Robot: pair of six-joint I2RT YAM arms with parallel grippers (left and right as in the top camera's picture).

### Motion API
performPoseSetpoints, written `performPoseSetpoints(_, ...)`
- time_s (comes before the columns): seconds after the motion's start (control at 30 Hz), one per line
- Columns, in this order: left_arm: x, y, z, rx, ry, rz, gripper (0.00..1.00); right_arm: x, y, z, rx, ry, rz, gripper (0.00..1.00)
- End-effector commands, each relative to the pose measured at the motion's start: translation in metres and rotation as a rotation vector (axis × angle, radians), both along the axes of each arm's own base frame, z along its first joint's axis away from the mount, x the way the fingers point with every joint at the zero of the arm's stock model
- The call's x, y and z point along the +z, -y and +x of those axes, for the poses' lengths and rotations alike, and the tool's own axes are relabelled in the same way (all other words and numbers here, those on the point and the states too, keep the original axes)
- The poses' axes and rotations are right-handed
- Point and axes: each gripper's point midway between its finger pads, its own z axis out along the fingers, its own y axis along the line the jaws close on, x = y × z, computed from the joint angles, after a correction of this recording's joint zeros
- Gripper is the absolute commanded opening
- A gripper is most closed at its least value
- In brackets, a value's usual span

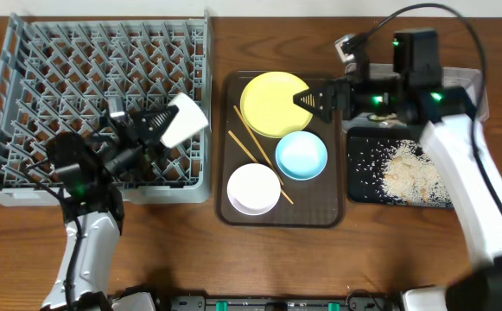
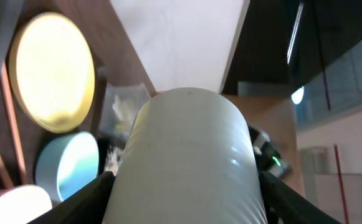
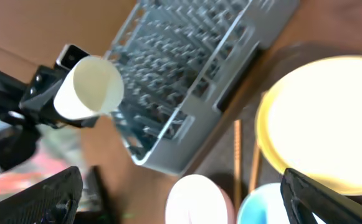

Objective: Sort waste into correct bins and load items into the dishwasher
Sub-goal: 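Carry the cup with the left gripper and lower it into the dish rack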

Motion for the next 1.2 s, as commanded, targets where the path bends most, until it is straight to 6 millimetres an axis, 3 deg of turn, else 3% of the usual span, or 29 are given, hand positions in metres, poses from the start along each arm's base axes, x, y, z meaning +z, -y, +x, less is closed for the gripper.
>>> performPoseSetpoints(0.0,0.026,-0.013,0.020,0.050,0.102,0.117,0.44,0.017,0.028,0.004,-0.170,0.151,-0.203,0.99)
performPoseSetpoints(0.17,0.042,-0.025,0.035,0.105,0.097,0.221,0.45,0.033,0.044,-0.004,-0.240,0.214,-0.270,0.99)
performPoseSetpoints(0.3,0.056,-0.031,0.040,0.130,0.099,0.286,0.45,0.027,0.050,-0.006,-0.260,0.191,-0.305,0.99)
performPoseSetpoints(0.4,0.055,-0.037,0.041,0.157,0.053,0.356,0.45,0.023,0.051,-0.009,-0.241,0.188,-0.325,0.99)
performPoseSetpoints(0.57,0.042,-0.050,0.031,0.206,-0.077,0.555,0.45,0.021,0.054,-0.008,-0.250,0.196,-0.350,0.99)
performPoseSetpoints(0.77,0.024,-0.049,0.004,0.194,-0.246,0.824,0.45,0.020,0.055,-0.008,-0.254,0.194,-0.358,0.99)
performPoseSetpoints(1.0,-0.022,-0.042,-0.043,0.129,-0.510,1.076,0.45,0.018,0.051,-0.011,-0.239,0.187,-0.359,0.99)
performPoseSetpoints(1.17,-0.043,-0.040,-0.046,0.081,-0.583,1.148,0.45,0.018,0.046,-0.013,-0.226,0.189,-0.358,0.99)
